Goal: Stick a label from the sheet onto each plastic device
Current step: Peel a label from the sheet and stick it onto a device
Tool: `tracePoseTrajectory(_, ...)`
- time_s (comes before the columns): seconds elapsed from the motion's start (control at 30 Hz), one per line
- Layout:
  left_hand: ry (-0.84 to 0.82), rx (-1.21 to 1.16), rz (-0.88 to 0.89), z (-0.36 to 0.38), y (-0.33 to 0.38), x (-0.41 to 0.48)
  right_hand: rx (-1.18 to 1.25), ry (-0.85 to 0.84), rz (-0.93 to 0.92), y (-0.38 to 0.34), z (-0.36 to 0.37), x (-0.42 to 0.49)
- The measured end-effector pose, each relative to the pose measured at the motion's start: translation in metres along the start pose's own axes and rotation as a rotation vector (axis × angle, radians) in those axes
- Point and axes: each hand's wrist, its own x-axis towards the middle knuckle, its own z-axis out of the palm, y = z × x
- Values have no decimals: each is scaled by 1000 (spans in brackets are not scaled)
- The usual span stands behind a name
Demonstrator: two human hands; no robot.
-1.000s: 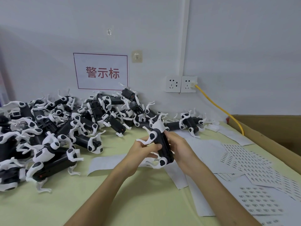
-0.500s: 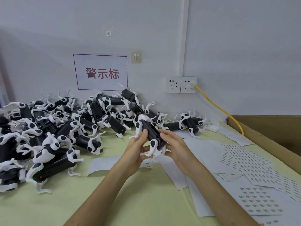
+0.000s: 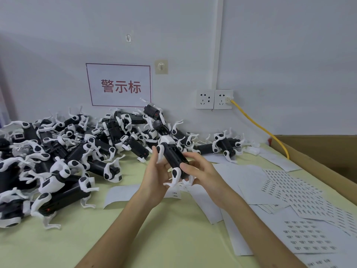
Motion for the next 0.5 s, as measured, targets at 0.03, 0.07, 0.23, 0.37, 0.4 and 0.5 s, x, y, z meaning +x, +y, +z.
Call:
tracePoseTrajectory(0.03,15,-29,5,-1,1,1,-15,6,-8,0,-1,0)
tracePoseTrajectory(0.07,39,-61,14,-1,2,2,-17,32,-8,1,-2,1)
tracePoseTrajectory(0.23,227,-346,42,-13,9,8,-336,210,15,13,-8,6)
tracePoseTrajectory(0.37,350,-266,34,-22,11,10,-871,-40,-8,30,-4,2)
tracePoseTrajectory(0.4,367,-240,32,-23,11,10,-965,-111,-5,35,0,2)
tracePoseTrajectory(0.5,351,-216,35,-25,11,9,-1033,-162,-12,48,9,3)
